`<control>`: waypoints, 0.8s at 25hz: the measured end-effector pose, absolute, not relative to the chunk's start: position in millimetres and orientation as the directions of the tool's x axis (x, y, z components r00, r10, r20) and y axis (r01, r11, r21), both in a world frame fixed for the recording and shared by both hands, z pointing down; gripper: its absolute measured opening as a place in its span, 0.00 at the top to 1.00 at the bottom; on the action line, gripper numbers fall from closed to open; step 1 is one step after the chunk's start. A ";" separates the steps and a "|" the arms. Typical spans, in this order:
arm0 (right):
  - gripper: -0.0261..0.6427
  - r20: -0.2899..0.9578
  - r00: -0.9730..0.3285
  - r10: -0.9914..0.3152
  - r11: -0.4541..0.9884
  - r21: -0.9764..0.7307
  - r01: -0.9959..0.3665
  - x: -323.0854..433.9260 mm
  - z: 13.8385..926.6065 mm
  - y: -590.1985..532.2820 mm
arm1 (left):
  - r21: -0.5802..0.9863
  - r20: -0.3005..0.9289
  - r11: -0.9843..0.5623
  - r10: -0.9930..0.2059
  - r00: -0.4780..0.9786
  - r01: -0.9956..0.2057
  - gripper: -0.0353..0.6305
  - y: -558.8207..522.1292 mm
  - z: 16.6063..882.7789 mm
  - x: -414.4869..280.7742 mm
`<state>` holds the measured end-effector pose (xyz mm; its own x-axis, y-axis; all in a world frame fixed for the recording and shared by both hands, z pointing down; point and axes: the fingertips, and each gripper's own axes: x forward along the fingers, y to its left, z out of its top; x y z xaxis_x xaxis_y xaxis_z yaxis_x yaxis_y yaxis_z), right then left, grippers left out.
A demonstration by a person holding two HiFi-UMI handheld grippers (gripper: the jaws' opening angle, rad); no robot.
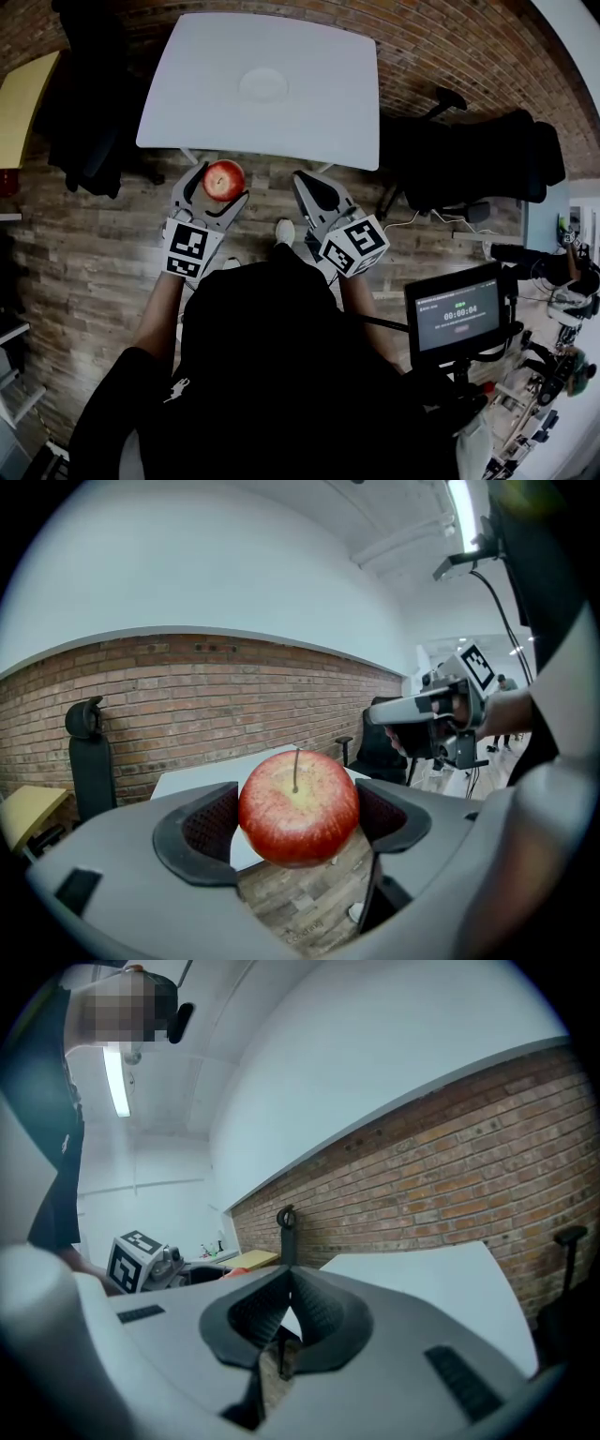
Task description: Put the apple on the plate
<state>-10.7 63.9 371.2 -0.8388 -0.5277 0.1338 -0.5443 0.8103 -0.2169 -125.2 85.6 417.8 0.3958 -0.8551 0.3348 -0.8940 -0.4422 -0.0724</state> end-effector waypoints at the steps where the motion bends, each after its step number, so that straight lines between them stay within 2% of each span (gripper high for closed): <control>1: 0.96 0.130 -0.844 -0.521 0.816 -0.215 -0.537 -14.1 369.7 65.4 | -0.076 0.332 -0.435 -0.860 0.388 -0.897 0.35 87.5 416.0 -128.4; 12: 0.96 0.116 -0.873 -0.473 0.846 -0.217 -0.487 8.0 365.5 11.3 | -0.090 0.343 -0.395 -0.874 0.343 -0.914 0.35 39.3 412.5 -102.4; 20: 0.95 0.122 -0.882 -0.455 0.851 -0.233 -0.471 55.8 369.0 -45.7 | -0.091 0.353 -0.387 -0.874 0.334 -0.917 0.35 -20.3 411.6 -53.7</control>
